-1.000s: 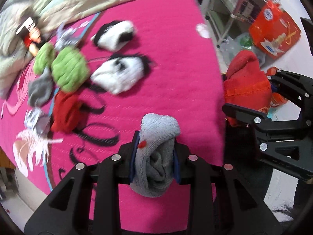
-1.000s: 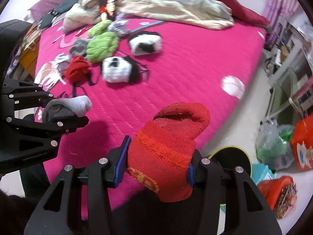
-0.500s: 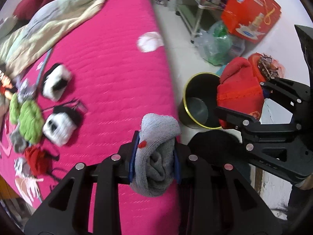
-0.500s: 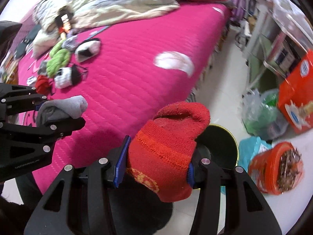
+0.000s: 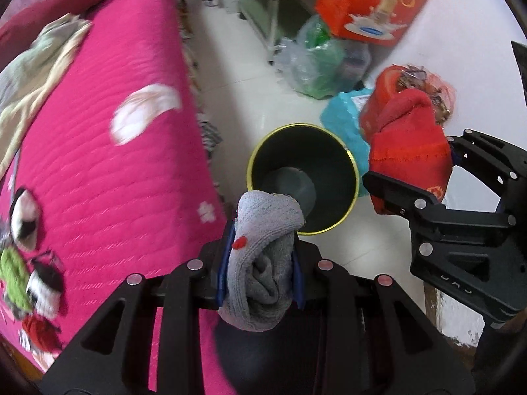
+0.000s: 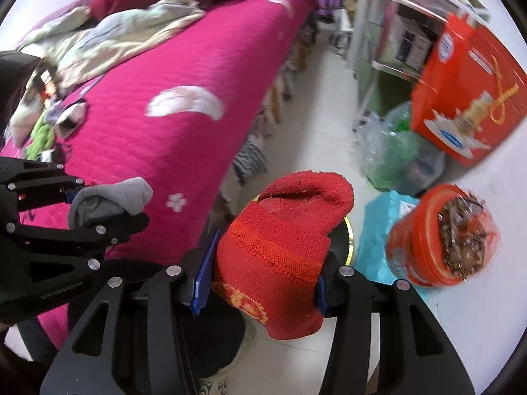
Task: Collect trash
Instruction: 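Carry the grey and red socks with both grippers over the black bin, then open the left gripper while the right gripper opens, dropping both socks into the bin, then move both grippers back over the bed toward the remaining socks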
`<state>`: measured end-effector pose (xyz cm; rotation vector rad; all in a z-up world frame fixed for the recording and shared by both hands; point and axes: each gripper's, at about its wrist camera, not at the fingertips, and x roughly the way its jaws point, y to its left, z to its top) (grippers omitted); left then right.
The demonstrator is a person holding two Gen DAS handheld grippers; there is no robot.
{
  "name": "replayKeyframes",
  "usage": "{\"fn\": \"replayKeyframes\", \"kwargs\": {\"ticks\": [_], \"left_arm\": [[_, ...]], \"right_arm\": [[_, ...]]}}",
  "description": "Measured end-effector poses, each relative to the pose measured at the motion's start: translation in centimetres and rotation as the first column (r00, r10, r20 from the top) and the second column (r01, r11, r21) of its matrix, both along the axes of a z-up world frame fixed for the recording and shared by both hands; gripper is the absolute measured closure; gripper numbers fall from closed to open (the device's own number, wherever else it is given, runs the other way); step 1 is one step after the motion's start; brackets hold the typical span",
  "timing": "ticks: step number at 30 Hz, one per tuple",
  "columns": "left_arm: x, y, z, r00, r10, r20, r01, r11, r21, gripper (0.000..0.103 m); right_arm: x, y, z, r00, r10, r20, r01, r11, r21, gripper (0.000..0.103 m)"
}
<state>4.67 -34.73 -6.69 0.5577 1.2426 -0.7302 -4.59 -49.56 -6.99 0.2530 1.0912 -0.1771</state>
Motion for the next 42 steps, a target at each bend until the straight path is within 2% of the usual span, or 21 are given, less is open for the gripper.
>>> {"fn": "replayKeyframes", "kwargs": {"ticks": [4,16,17,18,20,22,28,30,32,42], "left_arm": [[-0.2,-2.6,-1.4,0.999,-0.036,-0.022,0.036,0.999,0.004,0.073],[-0.1,-6.9,-4.2,0.992,-0.109,-0.059,0.11,0.994,0.026,0.072],[-0.1,-7.1,-4.3,0.991,-0.114,-0.063,0.116,0.993,0.027,0.065],[-0.1,-7.3,-4.5,0.99,-0.122,-0.064,0.124,0.992,0.03,0.044],[-0.2,-7.6,-4.5,0.99,-0.135,-0.03,0.137,0.989,0.053,0.018],[-0.1,-7.8,-4.5,0.99,-0.142,0.011,0.141,0.988,0.064,0.017],[1.5,-7.1,-4.6,0.994,-0.108,-0.005,0.108,0.992,0.069,0.017],[1.9,-6.6,-4.6,0.995,-0.099,-0.002,0.099,0.992,0.073,0.017],[2.2,-5.8,-4.5,0.996,-0.088,0.017,0.086,0.993,0.085,0.017],[3.5,-1.7,-3.5,1.0,0.013,-0.013,-0.012,0.998,0.062,0.017]], "right_arm": [[-0.8,-2.2,-0.7,0.999,-0.04,-0.013,0.04,0.999,0.001,0.057],[-1.1,-5.8,-2.5,0.994,-0.101,-0.045,0.102,0.995,0.001,0.057],[-1.1,-6.0,-2.6,0.993,-0.104,-0.046,0.104,0.995,-0.001,0.057],[-1.0,-6.2,-2.7,0.993,-0.108,-0.049,0.108,0.994,-0.004,0.057],[-0.8,-6.7,-3.0,0.992,-0.114,-0.055,0.114,0.993,-0.006,0.057],[-0.6,-7.0,-3.2,0.991,-0.116,-0.061,0.116,0.993,-0.009,0.057],[0.3,-7.2,-4.0,0.991,-0.105,-0.081,0.104,0.994,-0.011,0.054],[0.8,-7.0,-4.2,0.99,-0.105,-0.09,0.104,0.994,-0.016,0.045],[1.2,-6.9,-4.3,0.989,-0.119,-0.09,0.116,0.993,-0.035,0.024],[2.8,-5.5,-4.4,0.988,-0.104,-0.118,0.102,0.994,-0.027,0.022]]}}
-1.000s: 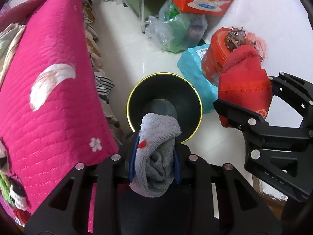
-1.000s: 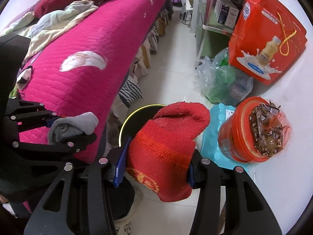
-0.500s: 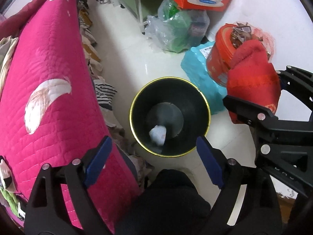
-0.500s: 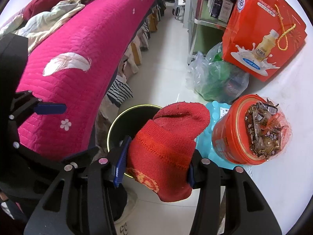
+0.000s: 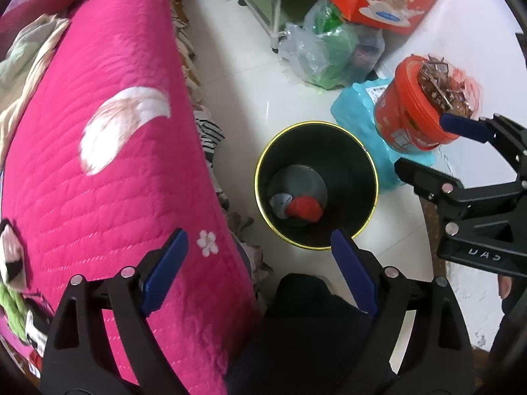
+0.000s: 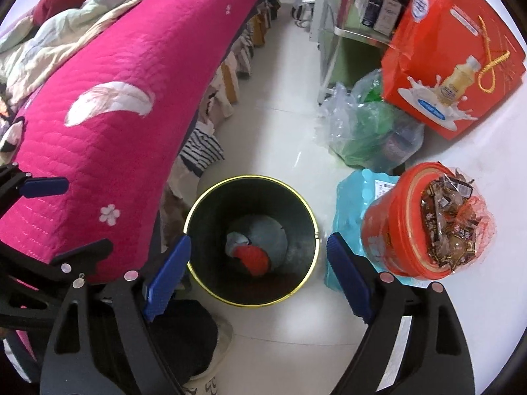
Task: Collect trash
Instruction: 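Move both grippers back over the bed toward the remaining socks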
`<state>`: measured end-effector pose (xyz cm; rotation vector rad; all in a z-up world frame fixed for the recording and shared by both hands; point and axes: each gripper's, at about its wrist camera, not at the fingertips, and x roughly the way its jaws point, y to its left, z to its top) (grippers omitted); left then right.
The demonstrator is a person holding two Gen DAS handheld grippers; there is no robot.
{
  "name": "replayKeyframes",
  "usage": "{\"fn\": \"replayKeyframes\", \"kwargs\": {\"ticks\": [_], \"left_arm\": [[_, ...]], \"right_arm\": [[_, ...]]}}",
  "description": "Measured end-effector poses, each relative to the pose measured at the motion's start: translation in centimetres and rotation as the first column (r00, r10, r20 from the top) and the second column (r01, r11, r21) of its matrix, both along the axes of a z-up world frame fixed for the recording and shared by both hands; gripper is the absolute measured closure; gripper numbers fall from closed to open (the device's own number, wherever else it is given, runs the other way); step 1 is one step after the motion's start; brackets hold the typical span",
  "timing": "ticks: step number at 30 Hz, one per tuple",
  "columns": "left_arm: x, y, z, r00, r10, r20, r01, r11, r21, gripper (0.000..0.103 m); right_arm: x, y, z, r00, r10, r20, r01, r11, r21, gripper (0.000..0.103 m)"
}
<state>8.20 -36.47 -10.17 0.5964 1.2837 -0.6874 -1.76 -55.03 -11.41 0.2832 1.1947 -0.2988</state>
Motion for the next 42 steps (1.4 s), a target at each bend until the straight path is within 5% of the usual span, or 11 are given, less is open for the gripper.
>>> {"fn": "replayKeyframes", "kwargs": {"ticks": [17,42], "left_arm": [[1.3,11.2,4.7,0.957,0.279,0.075,-0.278,0.96,-0.022,0.017],[0.5,24.2,8.1,0.874,0.476,0.1,-0.472,0.879,-0.068,0.017]], "right_arm": [[4.3,8.3,4.3,0.986,0.146,0.077,-0.145,0.989,-0.021,0.023],[9.1,22.7,7.7,0.911,0.403,0.094,-0.4,0.915,-0.048,0.022]]}}
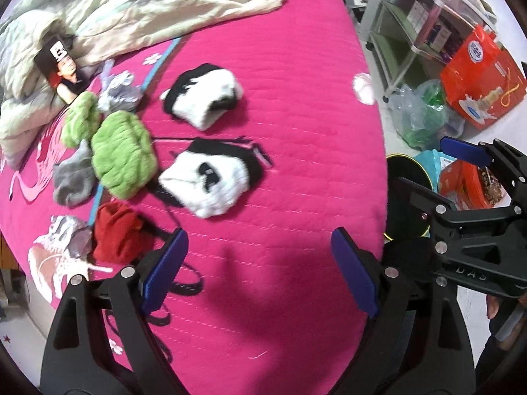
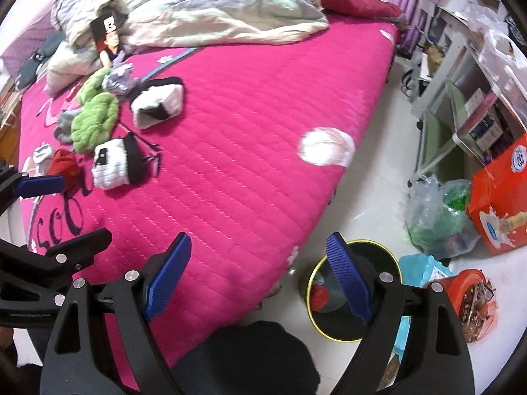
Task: Collect trash
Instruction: 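Move both grippers back over the bed toward the remaining socks, then grasp the dark red sock with the left gripper while the right gripper grasps the white-black sock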
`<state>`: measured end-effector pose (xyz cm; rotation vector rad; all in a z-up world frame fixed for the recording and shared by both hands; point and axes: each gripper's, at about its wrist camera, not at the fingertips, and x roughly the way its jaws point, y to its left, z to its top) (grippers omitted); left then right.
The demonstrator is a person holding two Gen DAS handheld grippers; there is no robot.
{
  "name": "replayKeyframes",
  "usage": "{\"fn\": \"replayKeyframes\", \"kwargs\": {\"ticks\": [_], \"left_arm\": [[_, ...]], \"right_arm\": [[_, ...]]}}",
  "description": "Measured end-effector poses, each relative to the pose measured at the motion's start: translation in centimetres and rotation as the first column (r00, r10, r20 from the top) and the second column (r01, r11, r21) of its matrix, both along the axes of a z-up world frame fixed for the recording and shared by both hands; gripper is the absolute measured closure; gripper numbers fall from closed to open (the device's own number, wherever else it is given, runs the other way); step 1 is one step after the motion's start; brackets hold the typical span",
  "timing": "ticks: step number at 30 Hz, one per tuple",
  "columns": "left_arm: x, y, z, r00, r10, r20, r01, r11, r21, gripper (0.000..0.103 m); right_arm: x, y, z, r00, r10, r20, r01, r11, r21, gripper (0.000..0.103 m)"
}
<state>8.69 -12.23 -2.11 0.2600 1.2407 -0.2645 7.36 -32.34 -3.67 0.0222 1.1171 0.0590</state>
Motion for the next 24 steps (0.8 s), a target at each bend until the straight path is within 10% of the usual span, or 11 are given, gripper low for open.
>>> {"fn": "replayKeyframes", "kwargs": {"ticks": [24], "left_arm": [[1.4,8.3,-1.3,0.996,0.085,-0.038,-0.086,0.996,-0.003,0.016]], "right_arm": [[4.1,8.7,-0.3,0.989,0.147,-0.027,-0.148,0.989,-0.025,0.019]]}}
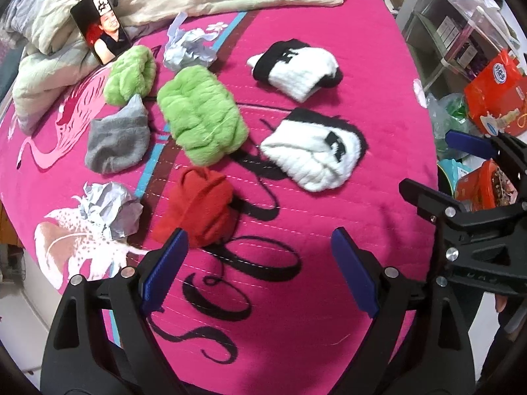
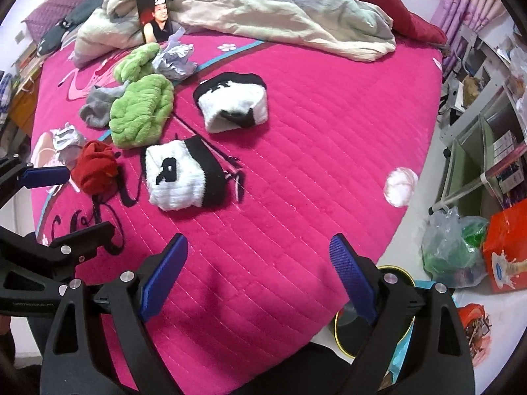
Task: Collect trash
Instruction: 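Grasp the dark red sock with the left gripper while the right gripper grasps the white-black sock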
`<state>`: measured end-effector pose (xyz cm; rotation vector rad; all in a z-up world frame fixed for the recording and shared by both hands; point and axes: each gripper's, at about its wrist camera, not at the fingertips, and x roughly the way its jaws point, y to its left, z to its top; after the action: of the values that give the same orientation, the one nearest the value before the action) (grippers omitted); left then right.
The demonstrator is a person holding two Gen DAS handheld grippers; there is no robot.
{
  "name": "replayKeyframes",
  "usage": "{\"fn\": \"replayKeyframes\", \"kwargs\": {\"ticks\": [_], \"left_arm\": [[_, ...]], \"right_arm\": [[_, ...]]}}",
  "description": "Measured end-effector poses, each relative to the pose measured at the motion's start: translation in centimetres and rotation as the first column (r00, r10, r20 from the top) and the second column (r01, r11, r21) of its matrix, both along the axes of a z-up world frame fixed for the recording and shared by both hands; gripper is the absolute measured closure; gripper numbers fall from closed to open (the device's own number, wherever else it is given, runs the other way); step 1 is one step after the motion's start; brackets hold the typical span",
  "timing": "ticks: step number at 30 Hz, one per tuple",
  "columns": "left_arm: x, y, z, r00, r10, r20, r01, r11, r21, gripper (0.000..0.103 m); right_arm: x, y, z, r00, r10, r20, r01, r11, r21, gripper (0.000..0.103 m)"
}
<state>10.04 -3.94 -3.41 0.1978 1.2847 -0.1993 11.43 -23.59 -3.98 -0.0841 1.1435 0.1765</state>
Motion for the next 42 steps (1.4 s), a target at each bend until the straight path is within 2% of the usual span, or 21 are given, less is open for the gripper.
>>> {"fn": "replayKeyframes", "kwargs": {"ticks": [9,12,19,25,27,28,30,32,40,42], "left_arm": [[0.8,2.1,-1.4,0.999,-0.035,-0.025,0.035,0.999,-0.003,0.016],[1.4,2.5,-1.7,0.999,-0.038,-0.028,0.038,0.999,-0.005,0.012],[2.9,3.3,-3.1,0.996,-0.068,-0.049,0.068,0.998,0.011,0.009],[4.4,4.5,-4.7,0.993,-0.058,-0.1,0.057,0.998,-0.016,0.007],[4.4,4.2,-4.9,0.993,-0.071,-0.096,0.07,0.997,-0.015,0.007],[4.3,4.0,-4.9,0.993,-0.082,-0.084,0.082,0.997,-0.006,0.009],[3.9,3.7,-4.5,0.992,-0.105,-0.072,0.103,0.994,-0.031,0.037],[3.4,3.5,-4.0,0.992,-0.116,-0.052,0.115,0.993,-0.025,0.054],[2.3,4.0,-3.8,0.994,-0.1,-0.053,0.098,0.994,-0.038,0.055],[2.4,4.1,-3.8,0.994,-0.09,-0.055,0.089,0.996,-0.032,0.055]], "right_arm": [[1.3,1.9,-0.5,0.999,0.038,-0.017,-0.038,0.999,-0.015,0.019],[1.8,2.5,-0.7,0.998,0.052,-0.021,-0.052,0.999,-0.014,0.018],[3.0,3.8,-1.5,0.995,0.086,-0.043,-0.087,0.996,-0.026,0.017],[3.8,4.4,-2.3,0.993,0.101,-0.057,-0.103,0.994,-0.026,0.017],[4.1,4.5,-2.5,0.993,0.104,-0.063,-0.105,0.994,-0.023,0.017],[4.3,4.6,-2.6,0.992,0.106,-0.067,-0.107,0.994,-0.019,0.017],[4.6,4.7,-2.8,0.991,0.109,-0.077,-0.11,0.994,-0.006,0.017],[4.9,4.8,-2.8,0.989,0.117,-0.085,-0.117,0.993,0.006,0.017],[6.2,6.6,-3.6,0.978,0.182,-0.105,-0.178,0.983,0.048,0.017],[6.7,6.9,-3.9,0.974,0.198,-0.108,-0.19,0.979,0.076,0.027]]}}
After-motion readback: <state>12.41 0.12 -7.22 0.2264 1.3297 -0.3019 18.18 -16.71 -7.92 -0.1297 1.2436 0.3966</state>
